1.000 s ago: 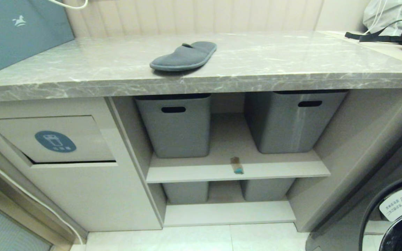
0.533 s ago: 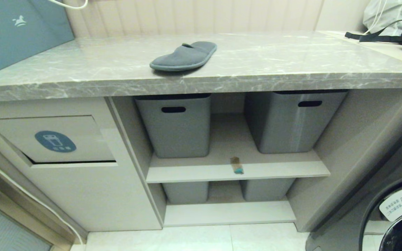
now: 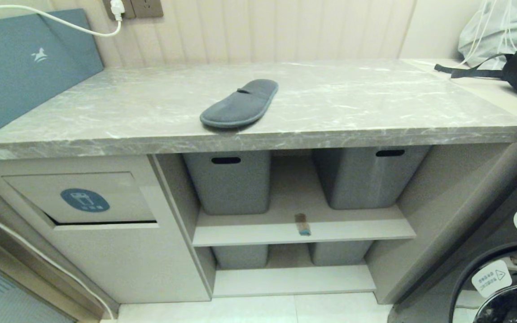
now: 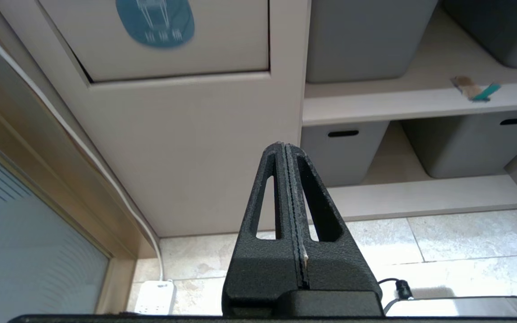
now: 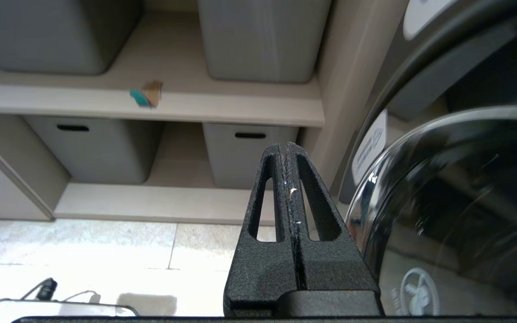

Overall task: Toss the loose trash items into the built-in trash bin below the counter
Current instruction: Pick up the garbage

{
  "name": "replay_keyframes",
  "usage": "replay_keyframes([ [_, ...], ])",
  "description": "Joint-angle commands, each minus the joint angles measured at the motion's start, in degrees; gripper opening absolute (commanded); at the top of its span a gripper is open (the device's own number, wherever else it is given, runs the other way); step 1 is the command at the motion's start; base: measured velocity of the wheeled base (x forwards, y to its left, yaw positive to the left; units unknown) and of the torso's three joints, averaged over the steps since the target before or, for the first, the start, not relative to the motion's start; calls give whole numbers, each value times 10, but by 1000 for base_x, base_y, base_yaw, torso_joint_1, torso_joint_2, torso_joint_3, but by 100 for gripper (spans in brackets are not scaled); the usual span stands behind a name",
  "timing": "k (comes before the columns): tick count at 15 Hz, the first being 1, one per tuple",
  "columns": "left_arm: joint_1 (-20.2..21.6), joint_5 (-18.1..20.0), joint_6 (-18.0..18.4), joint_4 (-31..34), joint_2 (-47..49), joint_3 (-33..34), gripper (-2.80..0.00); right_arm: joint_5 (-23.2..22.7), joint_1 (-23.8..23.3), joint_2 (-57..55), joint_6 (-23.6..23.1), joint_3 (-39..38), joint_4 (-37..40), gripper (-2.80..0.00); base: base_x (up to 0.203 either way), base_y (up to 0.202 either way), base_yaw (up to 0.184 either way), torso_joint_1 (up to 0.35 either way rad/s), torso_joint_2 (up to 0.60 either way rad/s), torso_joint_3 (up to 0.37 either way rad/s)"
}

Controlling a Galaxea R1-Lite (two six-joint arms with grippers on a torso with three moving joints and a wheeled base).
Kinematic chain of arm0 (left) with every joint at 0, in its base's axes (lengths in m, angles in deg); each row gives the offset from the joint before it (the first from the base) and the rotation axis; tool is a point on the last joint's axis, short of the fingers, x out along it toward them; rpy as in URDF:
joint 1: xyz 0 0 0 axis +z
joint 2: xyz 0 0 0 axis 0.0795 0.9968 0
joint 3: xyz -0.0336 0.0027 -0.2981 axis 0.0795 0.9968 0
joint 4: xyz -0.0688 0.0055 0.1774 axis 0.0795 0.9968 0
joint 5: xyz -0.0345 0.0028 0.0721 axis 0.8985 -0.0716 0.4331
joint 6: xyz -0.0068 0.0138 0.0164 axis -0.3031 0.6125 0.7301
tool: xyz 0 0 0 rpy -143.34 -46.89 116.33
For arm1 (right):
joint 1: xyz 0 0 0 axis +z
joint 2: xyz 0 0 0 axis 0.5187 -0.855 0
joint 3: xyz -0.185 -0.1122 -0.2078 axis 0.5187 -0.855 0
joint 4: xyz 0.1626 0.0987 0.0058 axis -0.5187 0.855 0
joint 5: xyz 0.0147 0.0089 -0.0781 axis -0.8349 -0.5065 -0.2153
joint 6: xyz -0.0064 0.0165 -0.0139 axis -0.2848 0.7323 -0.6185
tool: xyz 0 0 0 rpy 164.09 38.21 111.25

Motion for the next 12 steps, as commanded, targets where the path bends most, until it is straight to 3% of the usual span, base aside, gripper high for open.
replay_keyframes([
  [1,0,1,0,0,1,2,-280,0,0,0,-1,0,0,-280,0,0,0,190,-461,-280],
  [12,0,-2,-13,-1,0,2,-280,0,0,0,1,0,1,-280,0,0,0,213,-491,-282],
])
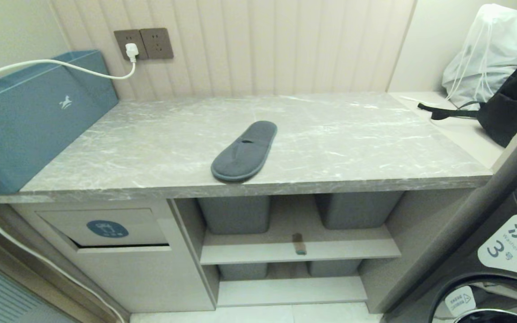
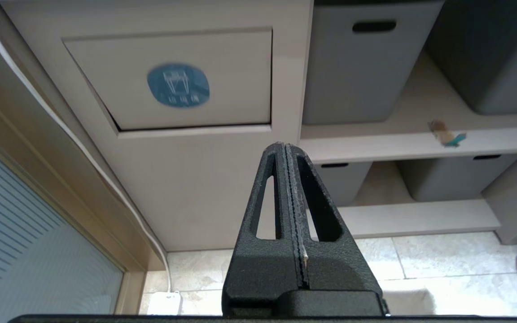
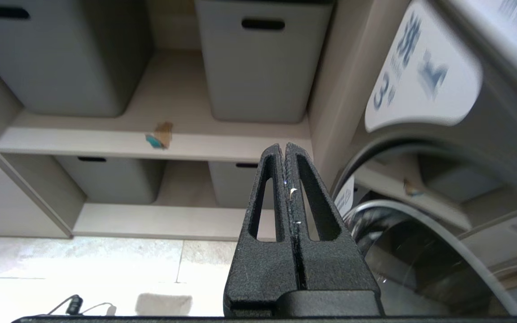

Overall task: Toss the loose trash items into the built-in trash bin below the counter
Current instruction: Pick up the garbage

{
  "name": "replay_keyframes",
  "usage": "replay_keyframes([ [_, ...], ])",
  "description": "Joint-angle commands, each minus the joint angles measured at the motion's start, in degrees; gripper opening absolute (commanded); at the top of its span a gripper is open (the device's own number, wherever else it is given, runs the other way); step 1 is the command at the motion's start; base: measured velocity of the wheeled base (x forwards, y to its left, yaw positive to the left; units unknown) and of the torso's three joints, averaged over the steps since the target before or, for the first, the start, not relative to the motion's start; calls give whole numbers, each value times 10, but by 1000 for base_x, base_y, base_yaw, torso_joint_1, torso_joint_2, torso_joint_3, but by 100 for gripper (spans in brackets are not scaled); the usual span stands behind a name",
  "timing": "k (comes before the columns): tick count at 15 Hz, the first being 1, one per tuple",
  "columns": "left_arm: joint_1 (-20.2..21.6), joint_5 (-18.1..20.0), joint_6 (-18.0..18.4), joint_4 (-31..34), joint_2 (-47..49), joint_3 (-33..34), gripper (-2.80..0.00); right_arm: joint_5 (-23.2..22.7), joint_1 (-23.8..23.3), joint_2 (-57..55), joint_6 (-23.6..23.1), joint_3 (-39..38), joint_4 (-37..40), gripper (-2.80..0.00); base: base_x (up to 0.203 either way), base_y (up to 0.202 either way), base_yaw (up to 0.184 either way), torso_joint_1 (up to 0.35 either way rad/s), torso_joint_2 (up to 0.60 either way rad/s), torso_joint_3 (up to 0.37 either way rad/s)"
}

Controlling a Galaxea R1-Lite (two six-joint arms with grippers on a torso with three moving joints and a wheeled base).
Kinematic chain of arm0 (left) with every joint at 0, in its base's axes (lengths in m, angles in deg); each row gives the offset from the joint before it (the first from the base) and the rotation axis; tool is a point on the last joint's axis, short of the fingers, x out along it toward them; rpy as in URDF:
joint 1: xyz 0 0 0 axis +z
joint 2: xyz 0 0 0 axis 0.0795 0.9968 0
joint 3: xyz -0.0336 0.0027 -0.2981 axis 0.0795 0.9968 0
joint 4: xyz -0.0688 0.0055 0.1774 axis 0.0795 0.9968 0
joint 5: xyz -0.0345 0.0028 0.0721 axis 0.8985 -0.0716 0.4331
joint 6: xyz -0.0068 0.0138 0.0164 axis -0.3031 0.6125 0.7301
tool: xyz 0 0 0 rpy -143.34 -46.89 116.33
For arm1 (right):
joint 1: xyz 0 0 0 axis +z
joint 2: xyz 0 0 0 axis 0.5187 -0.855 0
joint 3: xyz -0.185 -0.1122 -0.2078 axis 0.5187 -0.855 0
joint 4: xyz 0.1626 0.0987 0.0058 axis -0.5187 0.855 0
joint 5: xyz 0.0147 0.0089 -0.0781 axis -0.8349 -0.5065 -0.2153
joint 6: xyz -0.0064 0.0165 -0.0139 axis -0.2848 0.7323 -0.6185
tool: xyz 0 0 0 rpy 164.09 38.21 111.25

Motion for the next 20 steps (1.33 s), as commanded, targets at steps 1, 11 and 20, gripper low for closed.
replay_keyframes([
  [1,0,0,-1,0,0,2,-280,0,0,0,-1,0,0,-280,0,0,0,240,-518,-289],
  [11,-13,76,-235,-21,302,-270,-280,2,-1,0,14,0,-2,-280,0,0,0,123,-265,-145],
  [20,-323,-7,-842,-30,910,-739,-280,4,0,0,31,0,-2,-280,0,0,0,0,0,0],
])
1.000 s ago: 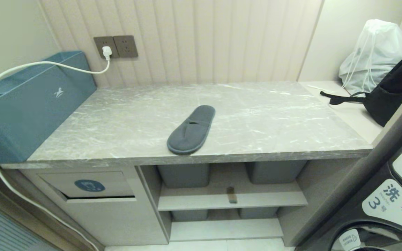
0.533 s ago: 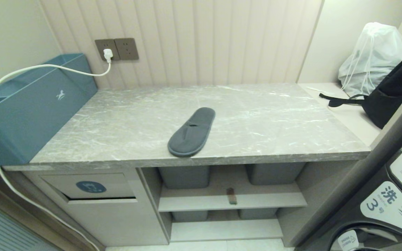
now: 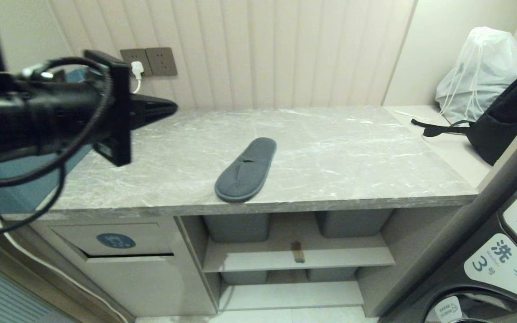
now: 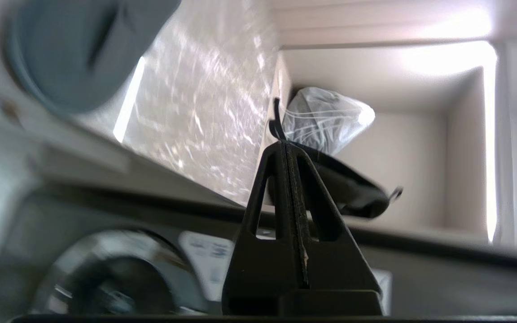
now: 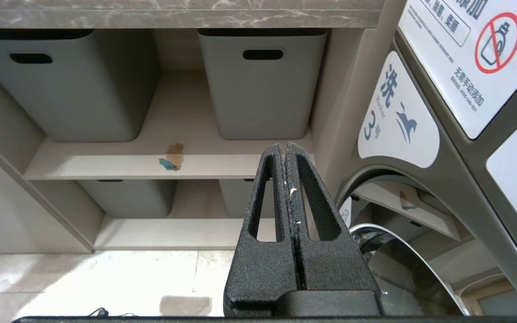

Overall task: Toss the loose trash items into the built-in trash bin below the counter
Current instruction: Pick up the garbage

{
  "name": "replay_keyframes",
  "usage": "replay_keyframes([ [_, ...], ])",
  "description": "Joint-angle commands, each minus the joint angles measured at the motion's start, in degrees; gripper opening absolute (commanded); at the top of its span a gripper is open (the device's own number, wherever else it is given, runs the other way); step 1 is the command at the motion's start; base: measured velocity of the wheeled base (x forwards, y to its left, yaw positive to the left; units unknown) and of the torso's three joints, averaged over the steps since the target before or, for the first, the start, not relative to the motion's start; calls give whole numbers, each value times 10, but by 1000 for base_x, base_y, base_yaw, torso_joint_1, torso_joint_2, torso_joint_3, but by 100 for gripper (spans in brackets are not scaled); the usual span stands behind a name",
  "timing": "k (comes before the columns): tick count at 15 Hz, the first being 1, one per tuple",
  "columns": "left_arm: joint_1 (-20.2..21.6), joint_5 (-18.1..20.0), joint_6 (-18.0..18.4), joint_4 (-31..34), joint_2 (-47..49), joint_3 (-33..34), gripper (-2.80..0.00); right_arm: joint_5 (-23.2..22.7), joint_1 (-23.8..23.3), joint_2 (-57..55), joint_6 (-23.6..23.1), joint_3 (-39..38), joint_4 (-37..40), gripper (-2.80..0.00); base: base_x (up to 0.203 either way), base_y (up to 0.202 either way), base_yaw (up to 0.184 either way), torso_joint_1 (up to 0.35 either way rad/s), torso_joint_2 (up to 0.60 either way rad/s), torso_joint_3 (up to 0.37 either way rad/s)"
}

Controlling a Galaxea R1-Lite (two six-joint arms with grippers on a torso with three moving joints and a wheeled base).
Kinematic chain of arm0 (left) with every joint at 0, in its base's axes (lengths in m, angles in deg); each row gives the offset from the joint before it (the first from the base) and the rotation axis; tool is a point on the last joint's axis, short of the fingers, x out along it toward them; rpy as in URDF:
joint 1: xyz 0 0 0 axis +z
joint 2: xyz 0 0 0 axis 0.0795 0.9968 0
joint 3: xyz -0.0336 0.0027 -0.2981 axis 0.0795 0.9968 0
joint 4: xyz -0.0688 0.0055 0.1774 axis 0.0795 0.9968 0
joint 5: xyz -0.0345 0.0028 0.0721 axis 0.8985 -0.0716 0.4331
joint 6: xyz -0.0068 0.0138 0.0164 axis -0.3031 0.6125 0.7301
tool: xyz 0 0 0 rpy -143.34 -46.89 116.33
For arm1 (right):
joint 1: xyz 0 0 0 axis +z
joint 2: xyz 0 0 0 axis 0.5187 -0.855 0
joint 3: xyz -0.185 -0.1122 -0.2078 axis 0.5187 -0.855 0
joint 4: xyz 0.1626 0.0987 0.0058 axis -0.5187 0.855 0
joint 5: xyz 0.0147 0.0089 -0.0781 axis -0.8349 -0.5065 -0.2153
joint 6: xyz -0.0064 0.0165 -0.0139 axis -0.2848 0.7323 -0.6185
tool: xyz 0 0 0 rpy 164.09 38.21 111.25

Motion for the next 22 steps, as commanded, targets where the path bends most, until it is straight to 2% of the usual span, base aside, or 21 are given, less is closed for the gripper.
replay_keyframes([
  [1,-30,-12,-96,0,122,-32,-280,0,0,0,0,0,0,-280,0,0,0,0,0,0],
  [2,-37,-20,-117,0,145,-38,0,0,0,0,0,0,0,-280,0,0,0,0,0,0],
  [5,-32,-27,-134,0,177,-38,0,0,0,0,0,0,0,-280,0,0,0,0,0,0],
  [17,-15,-25,-132,-7,183,50,0,0,0,0,0,0,0,-280,0,0,0,0,0,0],
  [19,-11,-25,-134,-30,194,56,0,0,0,0,0,0,0,-280,0,0,0,0,0,0],
  [22,-7,-25,-134,-100,214,61,0,0,0,0,0,0,0,-280,0,0,0,0,0,0],
])
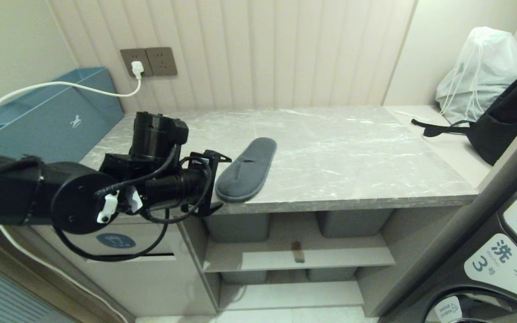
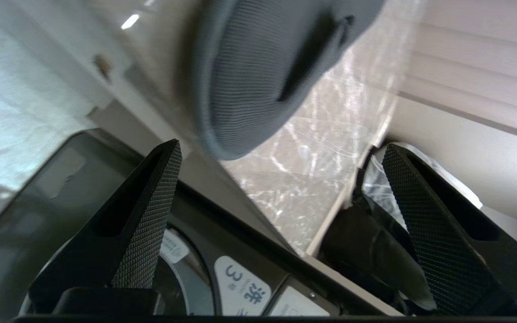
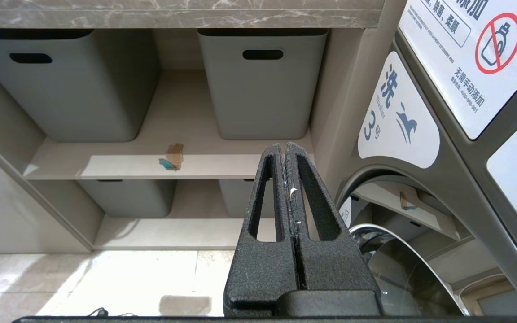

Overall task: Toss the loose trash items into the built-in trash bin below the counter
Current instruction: Pick up the garbage

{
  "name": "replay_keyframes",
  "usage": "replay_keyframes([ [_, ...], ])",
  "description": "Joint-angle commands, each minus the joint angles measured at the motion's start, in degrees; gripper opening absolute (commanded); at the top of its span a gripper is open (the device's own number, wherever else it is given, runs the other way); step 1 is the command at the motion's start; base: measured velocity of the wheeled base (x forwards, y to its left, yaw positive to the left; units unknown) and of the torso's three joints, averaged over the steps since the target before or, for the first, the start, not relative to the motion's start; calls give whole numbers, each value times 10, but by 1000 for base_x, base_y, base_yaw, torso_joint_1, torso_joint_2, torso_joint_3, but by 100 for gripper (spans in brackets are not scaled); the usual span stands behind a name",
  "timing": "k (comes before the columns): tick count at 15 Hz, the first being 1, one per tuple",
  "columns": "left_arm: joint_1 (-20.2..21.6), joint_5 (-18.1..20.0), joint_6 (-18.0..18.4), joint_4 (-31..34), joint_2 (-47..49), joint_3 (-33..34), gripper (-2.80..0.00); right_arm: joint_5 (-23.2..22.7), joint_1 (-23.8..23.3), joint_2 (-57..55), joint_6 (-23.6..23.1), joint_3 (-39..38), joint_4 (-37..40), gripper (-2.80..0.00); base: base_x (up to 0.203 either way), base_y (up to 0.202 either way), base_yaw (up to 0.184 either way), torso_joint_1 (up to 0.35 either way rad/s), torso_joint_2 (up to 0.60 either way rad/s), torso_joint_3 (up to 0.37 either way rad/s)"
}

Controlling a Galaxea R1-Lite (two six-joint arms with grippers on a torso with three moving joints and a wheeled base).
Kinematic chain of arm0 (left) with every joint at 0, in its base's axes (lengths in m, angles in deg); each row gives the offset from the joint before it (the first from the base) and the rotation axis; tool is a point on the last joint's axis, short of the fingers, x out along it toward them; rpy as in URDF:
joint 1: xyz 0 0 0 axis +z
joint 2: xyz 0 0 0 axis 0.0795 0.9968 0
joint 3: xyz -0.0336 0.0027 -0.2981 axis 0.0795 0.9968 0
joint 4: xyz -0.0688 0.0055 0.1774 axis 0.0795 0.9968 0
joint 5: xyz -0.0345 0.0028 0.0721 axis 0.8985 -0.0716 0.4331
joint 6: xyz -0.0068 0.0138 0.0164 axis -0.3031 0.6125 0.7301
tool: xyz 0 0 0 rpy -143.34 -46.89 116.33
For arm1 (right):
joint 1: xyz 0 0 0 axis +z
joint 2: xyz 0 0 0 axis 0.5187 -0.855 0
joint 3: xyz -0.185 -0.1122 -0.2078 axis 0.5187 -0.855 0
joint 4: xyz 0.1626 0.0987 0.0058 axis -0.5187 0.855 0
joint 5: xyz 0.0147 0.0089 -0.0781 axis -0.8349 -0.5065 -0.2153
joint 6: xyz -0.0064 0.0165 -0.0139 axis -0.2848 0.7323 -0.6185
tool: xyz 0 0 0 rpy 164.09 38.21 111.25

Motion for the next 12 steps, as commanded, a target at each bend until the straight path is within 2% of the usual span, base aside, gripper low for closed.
replay_keyframes([
  [1,1,0,-6,-28,15,2,0,0,0,0,0,0,0,-280,0,0,0,0,0,0],
  [12,1,2,-4,-58,51,5,0,0,0,0,0,0,0,-280,0,0,0,0,0,0],
])
